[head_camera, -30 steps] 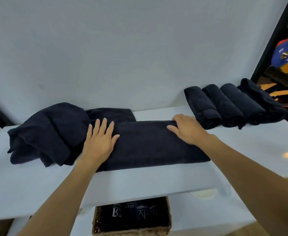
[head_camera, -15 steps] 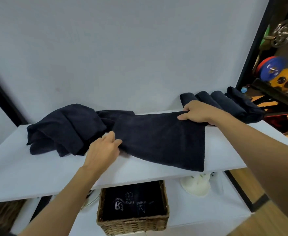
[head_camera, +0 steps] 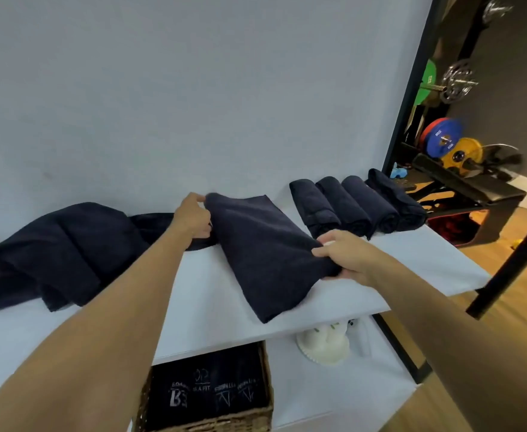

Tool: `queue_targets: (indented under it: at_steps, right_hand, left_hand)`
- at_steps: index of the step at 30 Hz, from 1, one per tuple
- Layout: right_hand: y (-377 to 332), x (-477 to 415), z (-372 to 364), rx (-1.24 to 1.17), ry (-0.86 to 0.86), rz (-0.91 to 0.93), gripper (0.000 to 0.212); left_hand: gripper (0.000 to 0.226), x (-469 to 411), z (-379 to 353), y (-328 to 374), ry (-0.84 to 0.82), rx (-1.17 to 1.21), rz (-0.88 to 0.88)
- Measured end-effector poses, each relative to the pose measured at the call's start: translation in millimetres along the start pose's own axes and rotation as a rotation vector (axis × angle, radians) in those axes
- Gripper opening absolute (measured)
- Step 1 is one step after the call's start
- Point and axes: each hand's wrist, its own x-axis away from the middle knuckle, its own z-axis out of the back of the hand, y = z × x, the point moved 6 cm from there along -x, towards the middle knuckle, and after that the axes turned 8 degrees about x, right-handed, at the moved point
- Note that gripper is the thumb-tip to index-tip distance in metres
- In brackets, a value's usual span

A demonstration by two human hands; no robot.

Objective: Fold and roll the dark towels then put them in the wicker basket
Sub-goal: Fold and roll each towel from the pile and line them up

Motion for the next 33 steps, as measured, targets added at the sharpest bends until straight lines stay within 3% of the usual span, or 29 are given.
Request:
queue_targets:
  at_steps: [3, 7, 12, 19, 23, 26, 28, 30, 33]
  right_hand:
    - [36.0, -8.1, -16.7, -0.008, -0.017, -0.082, 0.018]
    - [40.3, -14.1, -15.0, 0.021, 0.026, -0.051, 0.028]
    - [30.5, -3.5, -19.6, 0.009, -0.042, -0.020, 0.045]
    - [39.0, 30.1, -40.9, 0.376, -0.050, 0.158, 0.061]
    - [53.0, 38.8, -42.0, 0.322, -0.045, 0.156, 0.056]
    - [57.2, 49.3, -42.8, 0.172, -0.102, 0.149, 0.054]
    - [55.8, 59.5, -44.6, 0.094, -0.155, 0.195, 0.051]
    - [55.6, 68.5, -45.6, 0.063, -0.167, 0.266, 0.032]
    - [60.3, 75.2, -44.4, 0.015, -0.197, 0.280, 0.018]
  left_hand:
    - [0.050, 47.9, -26.4, -39.7, -0.039, -0.160, 0.070]
    - [0.077, 102.8, -62.4, -46.8, -0.100, -0.302, -0.039]
    - [0.051, 123.8, -53.4, -45.7, -0.048, 0.078, 0.014]
    - [0.019, 166.1, -5.4, -70.8, -0.009, 0.097, -0.226]
    - [0.050, 182.6, -2.3, -87.5, -0.167, 0.272, -0.166]
    - [0.060, 194.1, -2.6, -88.7, -0.262, 0.047, -0.334]
    - [0.054, 199.2, -5.9, -86.9, -0.258, -0.190, -0.476]
    - [0.041, 204.6, -8.4, -85.4, -0.232, -0.337, -0.562]
    - [0.024, 208.5, -3.5, -78.1, -0.162, -0.320, -0.617]
